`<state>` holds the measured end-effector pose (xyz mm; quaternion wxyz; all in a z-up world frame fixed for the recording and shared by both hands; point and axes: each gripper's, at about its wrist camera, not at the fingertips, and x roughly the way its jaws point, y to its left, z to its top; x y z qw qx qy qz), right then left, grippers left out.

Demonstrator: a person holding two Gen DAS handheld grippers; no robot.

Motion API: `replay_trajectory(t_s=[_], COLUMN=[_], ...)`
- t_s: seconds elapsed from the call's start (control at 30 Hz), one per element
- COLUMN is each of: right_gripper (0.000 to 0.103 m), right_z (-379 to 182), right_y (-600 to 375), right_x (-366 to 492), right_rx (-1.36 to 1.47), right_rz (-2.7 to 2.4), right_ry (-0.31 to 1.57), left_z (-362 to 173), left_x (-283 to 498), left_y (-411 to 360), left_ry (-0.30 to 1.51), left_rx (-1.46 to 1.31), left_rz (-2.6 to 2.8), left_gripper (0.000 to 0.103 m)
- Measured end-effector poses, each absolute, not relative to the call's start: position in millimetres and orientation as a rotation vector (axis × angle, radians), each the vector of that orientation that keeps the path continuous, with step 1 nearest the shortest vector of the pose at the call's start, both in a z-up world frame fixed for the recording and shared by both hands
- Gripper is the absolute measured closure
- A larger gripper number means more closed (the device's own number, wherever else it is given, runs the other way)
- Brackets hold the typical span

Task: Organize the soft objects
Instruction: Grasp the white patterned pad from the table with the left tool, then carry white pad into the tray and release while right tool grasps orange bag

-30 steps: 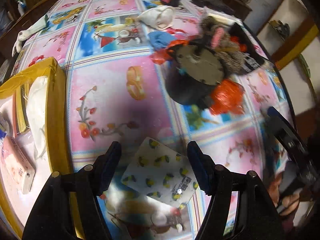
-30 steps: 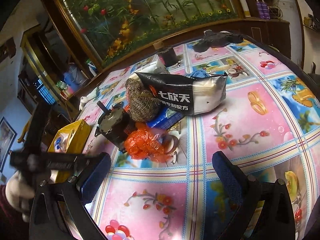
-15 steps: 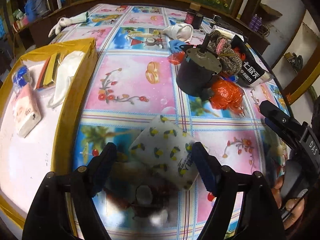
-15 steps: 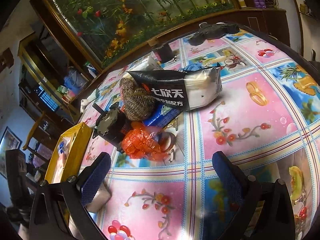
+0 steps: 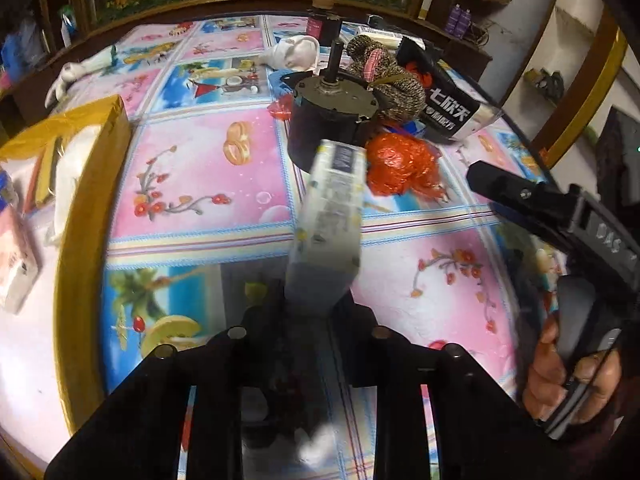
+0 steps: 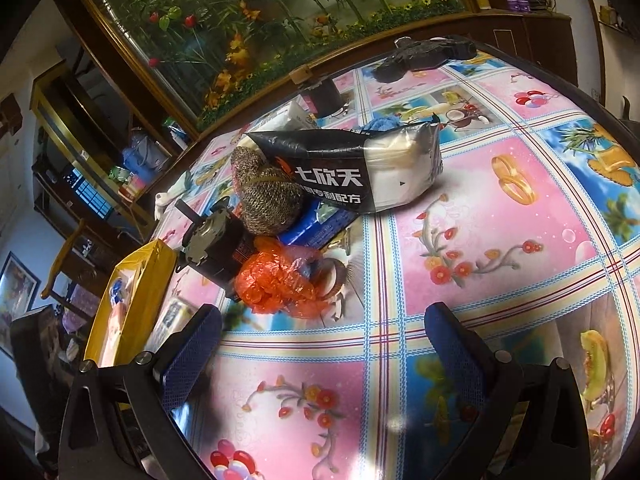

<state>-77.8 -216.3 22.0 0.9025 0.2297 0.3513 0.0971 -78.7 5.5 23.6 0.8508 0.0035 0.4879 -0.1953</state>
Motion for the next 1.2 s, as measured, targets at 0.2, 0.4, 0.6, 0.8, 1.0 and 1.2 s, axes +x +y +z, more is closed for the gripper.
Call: replay_trajectory(t_s=[0.2,0.4,0.6,0.8,1.0,1.2], right_gripper=[0.001,0.001,0.001,0.001,0.001,0.001], right_z=[20,21,21,21,20,25], right_y=[-214,-212,-212,-213,-213,-214], right_x=[-74,-74,-74,-74,-74,-73], right_rx=[0.463,0.446,0.442,0.443,0.441,0.463], right_rz=[0.192,0.181,0.183,0.188,0.184,0.185], right_ry=[0.747,0.751,0.752,0.753,0.754,0.776], left_z=[34,38,32,23,21,40], left_x=[-85,-85,-75,-58,-55,-63], left_y=[27,23,18,-2,4,36], left_ry=[1.004,0.974,0.976,0.972,0.970,0.947], left_rx=[-0.074,0.029,0.042,0.096,0.049,-0.086], left_rz=[-0.430,-0.428,-0.412,-0.370,-0.393,-0.446], left_gripper=[0.084,0.050,0.050,0.029,0.086,0.086])
